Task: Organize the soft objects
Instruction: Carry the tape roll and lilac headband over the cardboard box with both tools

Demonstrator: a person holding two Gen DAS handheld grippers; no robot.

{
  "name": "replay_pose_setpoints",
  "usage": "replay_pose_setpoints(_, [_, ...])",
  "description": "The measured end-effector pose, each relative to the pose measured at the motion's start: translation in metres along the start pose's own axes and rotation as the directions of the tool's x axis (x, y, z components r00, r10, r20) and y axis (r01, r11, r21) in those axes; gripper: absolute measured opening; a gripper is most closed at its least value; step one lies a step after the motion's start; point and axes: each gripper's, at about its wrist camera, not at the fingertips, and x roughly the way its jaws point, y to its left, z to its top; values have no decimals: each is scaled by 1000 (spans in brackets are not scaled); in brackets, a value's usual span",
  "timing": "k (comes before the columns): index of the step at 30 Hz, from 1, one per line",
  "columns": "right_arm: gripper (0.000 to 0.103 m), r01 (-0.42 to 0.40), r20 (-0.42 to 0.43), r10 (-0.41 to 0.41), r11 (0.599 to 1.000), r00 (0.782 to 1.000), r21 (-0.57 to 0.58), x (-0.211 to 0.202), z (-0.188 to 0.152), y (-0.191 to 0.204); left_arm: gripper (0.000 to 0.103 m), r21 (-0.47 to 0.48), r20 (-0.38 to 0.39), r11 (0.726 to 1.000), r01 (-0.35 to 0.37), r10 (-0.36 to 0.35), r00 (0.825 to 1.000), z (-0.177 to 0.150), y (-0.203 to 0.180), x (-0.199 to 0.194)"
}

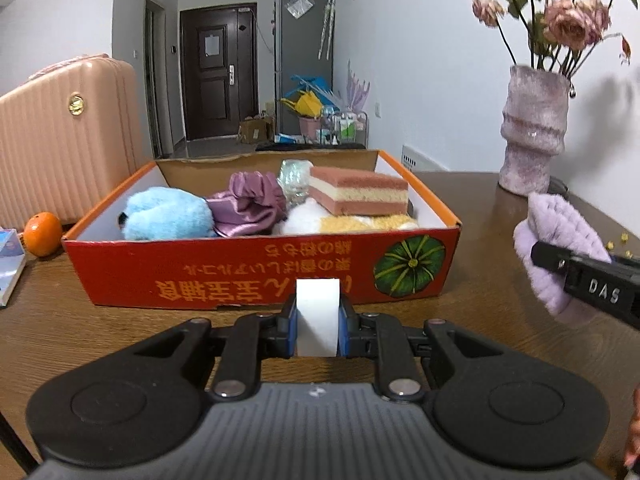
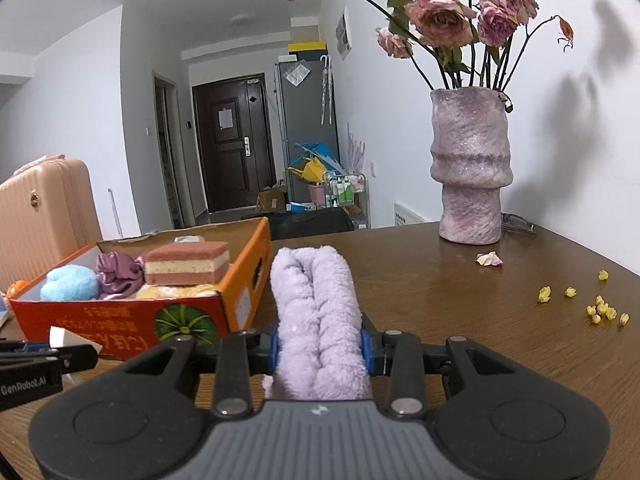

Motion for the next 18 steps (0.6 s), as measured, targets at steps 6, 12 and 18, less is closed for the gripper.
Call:
replay_pose_setpoints(6, [35,-14,29,14,1000,999,6,-11,-3,20,19,-24,31,1000,2,-1,1000,2,12,-14])
replay_pose_setpoints(12, [35,-31,41,30,999,999,12,-19,-6,40,20,-45,58,999,8,-5,998,4,23,-26])
replay_pose_setpoints(18, [35,-46,65,46,999,997,6,-26,-8,58,20,-68,85,998,4,2,996,6,37,-38])
